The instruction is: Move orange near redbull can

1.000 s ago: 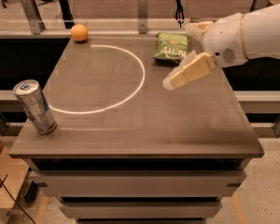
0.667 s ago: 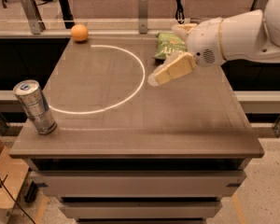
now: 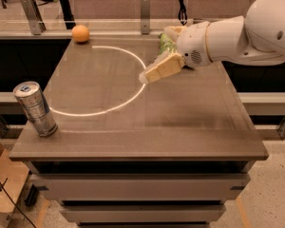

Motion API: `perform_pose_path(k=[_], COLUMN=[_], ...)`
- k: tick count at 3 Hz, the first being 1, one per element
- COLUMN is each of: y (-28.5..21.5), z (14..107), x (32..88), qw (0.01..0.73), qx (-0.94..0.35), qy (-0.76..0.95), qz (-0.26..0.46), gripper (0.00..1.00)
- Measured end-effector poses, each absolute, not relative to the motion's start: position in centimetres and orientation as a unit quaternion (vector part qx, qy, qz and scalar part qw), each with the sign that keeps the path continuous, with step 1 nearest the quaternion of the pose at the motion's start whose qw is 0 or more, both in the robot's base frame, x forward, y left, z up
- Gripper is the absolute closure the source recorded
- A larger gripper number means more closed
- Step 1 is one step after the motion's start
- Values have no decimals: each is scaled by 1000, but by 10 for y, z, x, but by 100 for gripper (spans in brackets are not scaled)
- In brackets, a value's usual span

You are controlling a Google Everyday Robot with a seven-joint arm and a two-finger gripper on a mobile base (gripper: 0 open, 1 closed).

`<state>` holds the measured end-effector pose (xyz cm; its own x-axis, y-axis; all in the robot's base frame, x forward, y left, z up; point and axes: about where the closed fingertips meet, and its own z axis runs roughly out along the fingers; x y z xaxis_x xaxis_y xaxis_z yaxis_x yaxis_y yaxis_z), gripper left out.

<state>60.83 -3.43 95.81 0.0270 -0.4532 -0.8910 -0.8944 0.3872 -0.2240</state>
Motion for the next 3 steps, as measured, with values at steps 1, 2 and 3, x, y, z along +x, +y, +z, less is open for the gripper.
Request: perform_pose_path(k=[1, 2, 3], y=[-19, 8, 37], z=[958, 960, 957], x=[616, 635, 662], qw=[515, 538, 557], qx=[-500, -491, -479], qy=[658, 647, 637], qz=[225, 227, 233], gripper=[0, 0, 0])
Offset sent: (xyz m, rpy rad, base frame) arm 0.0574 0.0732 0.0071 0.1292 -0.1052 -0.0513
